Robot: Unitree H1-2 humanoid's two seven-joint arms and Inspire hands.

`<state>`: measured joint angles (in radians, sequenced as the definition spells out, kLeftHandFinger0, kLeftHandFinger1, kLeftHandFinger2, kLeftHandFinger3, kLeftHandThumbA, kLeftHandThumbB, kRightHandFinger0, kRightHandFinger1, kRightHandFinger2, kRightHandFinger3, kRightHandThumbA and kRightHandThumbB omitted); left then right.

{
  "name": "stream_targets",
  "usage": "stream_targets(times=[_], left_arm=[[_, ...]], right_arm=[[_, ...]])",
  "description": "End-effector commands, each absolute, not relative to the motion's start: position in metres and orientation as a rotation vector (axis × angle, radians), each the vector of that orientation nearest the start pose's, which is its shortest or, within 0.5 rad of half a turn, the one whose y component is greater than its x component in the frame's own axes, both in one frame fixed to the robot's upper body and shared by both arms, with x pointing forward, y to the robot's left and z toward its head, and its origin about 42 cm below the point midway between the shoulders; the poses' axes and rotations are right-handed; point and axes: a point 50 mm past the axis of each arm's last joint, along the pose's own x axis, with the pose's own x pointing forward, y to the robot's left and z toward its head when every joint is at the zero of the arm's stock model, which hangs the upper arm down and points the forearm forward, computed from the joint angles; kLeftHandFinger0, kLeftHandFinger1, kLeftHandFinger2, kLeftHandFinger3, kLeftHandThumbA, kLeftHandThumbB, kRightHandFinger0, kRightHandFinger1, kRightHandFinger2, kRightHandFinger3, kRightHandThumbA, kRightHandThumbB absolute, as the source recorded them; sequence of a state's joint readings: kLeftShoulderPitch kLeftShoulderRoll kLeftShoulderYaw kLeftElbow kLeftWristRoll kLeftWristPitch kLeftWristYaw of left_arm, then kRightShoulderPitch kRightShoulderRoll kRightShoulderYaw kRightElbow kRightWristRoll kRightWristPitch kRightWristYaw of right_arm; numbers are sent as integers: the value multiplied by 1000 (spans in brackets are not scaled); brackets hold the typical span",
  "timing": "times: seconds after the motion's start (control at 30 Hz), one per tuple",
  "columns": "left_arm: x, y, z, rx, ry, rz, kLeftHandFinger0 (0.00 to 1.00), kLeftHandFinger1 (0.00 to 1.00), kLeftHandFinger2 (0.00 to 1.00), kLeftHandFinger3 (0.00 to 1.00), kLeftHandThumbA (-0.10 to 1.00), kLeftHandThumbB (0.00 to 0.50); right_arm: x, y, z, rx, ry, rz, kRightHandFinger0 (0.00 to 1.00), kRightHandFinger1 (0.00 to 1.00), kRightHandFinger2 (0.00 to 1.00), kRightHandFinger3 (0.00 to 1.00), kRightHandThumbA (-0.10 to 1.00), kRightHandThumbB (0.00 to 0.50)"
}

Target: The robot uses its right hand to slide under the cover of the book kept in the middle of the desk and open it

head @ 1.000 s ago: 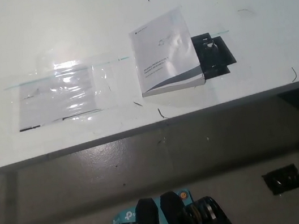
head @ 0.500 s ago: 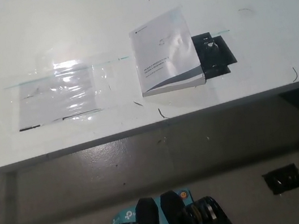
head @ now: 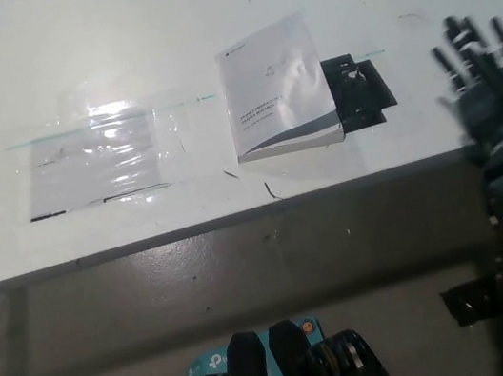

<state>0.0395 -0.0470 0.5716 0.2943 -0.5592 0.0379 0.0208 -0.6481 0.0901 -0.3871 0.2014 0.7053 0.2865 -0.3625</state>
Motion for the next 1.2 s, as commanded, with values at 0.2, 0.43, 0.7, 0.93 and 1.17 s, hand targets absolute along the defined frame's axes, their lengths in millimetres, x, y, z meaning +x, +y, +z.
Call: stream_targets(times=[0.2, 0.43, 0.7, 0.93, 1.17], left_arm=[[206, 343, 3, -664, 158, 683, 802, 707, 760, 846, 888, 198], [205, 343, 1, -674, 162, 681, 806, 717, 769, 832, 878, 207], [199, 345, -1, -668, 168, 679, 801, 719, 787, 848, 890, 194], [202, 345, -1, -671, 172, 679, 786, 699, 751, 809, 882, 206], [200, 345, -3, -676, 180, 675, 772, 684, 733, 791, 886, 198]], right_arm=[[473, -167, 244, 889, -42, -134, 544, 695, 807, 1000, 1000, 193], [478, -148, 251, 846, -21, -121, 587, 708, 797, 1000, 1000, 204], [478, -154, 244, 814, -12, -131, 593, 722, 789, 1000, 1000, 200], [489, -154, 239, 779, 17, -118, 653, 732, 800, 1000, 1000, 201], [505, -157, 235, 731, 32, -126, 524, 656, 774, 995, 1000, 207]])
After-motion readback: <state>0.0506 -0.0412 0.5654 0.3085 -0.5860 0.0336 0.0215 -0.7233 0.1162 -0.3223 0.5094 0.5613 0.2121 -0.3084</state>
